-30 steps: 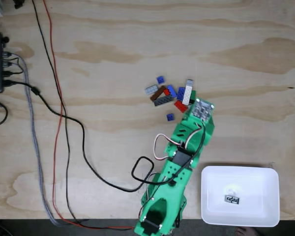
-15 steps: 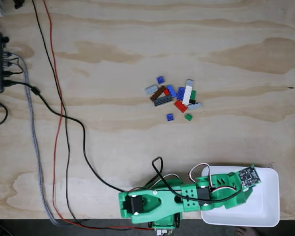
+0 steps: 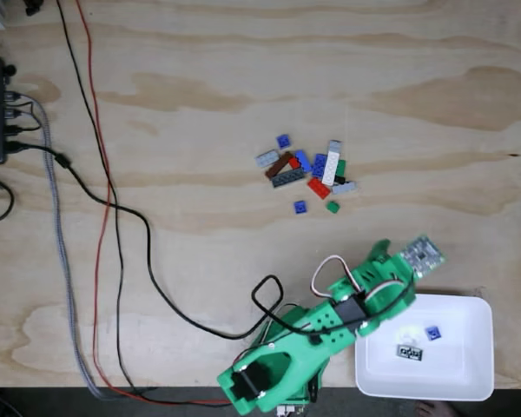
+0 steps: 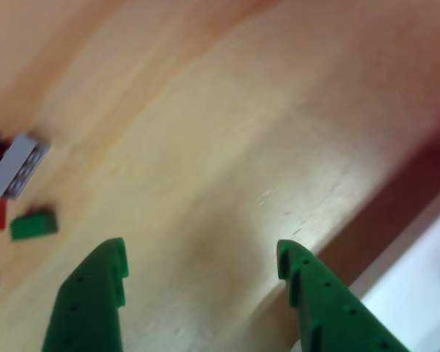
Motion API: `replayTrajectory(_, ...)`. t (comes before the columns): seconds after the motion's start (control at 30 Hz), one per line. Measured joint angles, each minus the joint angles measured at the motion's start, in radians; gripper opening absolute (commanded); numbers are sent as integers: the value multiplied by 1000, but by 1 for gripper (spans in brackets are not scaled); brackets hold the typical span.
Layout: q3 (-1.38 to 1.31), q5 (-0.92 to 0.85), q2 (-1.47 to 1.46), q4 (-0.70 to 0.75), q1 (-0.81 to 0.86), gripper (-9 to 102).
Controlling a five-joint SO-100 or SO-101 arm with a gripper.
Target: Put all lego bricks in the bin.
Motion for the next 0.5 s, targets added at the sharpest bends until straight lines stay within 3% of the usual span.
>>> replayTrajectory(0.07, -3, 15, -120, 9, -199, 22)
replayTrajectory(0.2, 6, 25, -367, -123, -572, 20)
replayTrajectory(0.5, 6, 69, -624, -305, -844, 19)
